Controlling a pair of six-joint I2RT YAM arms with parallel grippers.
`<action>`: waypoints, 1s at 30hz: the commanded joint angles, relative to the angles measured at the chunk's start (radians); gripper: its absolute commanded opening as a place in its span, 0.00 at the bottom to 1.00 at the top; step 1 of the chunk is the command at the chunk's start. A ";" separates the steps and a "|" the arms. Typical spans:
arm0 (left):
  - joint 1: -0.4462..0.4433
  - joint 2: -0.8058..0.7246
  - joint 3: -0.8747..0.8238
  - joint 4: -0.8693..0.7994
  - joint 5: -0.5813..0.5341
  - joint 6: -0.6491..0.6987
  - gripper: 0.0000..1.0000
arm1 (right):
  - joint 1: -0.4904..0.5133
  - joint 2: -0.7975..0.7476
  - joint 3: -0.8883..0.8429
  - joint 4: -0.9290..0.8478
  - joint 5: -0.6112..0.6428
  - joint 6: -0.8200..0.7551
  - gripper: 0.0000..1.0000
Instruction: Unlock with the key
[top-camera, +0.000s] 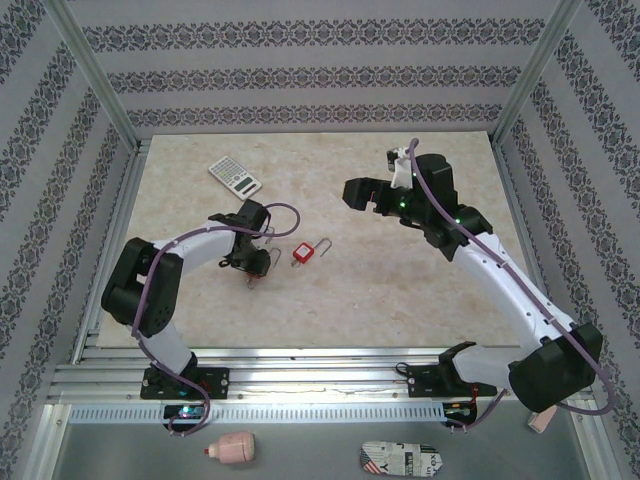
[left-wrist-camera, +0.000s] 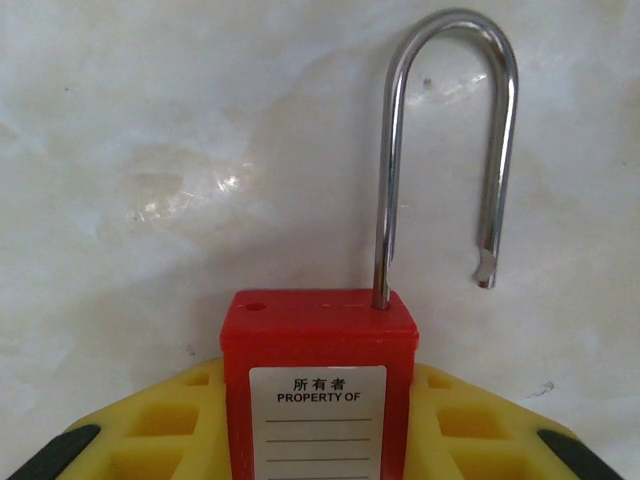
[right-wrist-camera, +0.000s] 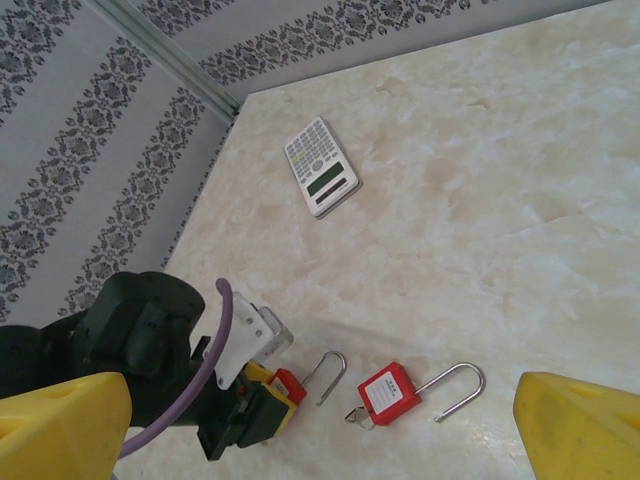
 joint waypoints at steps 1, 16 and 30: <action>0.011 0.026 0.030 -0.040 -0.067 0.006 0.00 | -0.014 -0.029 -0.022 0.005 -0.014 -0.034 0.98; 0.030 -0.066 0.151 -0.089 -0.185 -0.066 1.00 | -0.086 -0.134 -0.126 -0.052 0.011 -0.100 0.98; 0.106 -0.681 -0.298 0.497 -0.382 -0.206 1.00 | -0.259 -0.348 -0.498 0.057 0.442 -0.215 0.98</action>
